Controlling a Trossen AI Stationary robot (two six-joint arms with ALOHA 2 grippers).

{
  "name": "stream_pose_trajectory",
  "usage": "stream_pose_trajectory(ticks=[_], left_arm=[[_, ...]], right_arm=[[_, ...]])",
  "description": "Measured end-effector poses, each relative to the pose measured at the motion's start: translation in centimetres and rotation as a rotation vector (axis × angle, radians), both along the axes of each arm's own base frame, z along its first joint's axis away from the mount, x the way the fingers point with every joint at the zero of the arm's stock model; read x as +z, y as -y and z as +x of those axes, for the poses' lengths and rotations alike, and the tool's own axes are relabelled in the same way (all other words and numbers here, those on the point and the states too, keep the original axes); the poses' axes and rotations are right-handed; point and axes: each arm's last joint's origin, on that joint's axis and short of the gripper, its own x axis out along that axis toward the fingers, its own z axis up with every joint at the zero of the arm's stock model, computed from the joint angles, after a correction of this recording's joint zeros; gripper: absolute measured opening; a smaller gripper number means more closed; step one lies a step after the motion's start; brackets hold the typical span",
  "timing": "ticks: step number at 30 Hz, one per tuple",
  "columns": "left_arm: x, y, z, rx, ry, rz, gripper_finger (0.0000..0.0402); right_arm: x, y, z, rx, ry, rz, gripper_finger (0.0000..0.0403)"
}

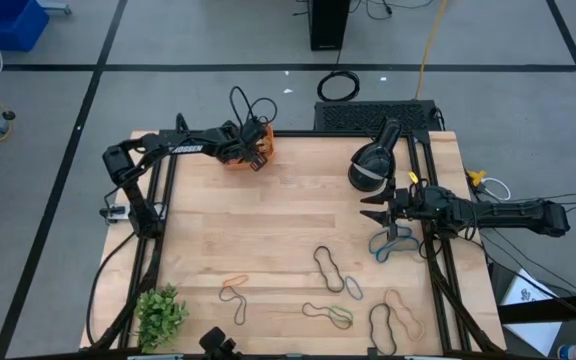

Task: Pick and place rubber bands into bin
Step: Put the red rubber band into the orange container, then put the orange rubber band into the orange container

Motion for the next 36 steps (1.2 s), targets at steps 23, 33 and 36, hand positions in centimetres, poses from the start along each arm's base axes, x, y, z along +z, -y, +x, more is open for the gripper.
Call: stream_pose_trajectory(ticks=[23,33,36], left_arm=[[15.1,13.9,-5.0,-0.619,0.411,-0.034,0.0204],[14.4,25.0,-5.5,-0.852,0.369,-0.237,0.0203],[12.9,27.8,-4.9,-0.868,0.301,-0.243,0.0203]], right_arm=[[0.0,0.0,0.0,0.002,-0.002,-0.033,0.0155],[0.0,0.0,0.0,0.002,-0.002,-0.025,0.0155],[0.0,0.0,0.0,0.001,-0.004,-0.013,0.0155]])
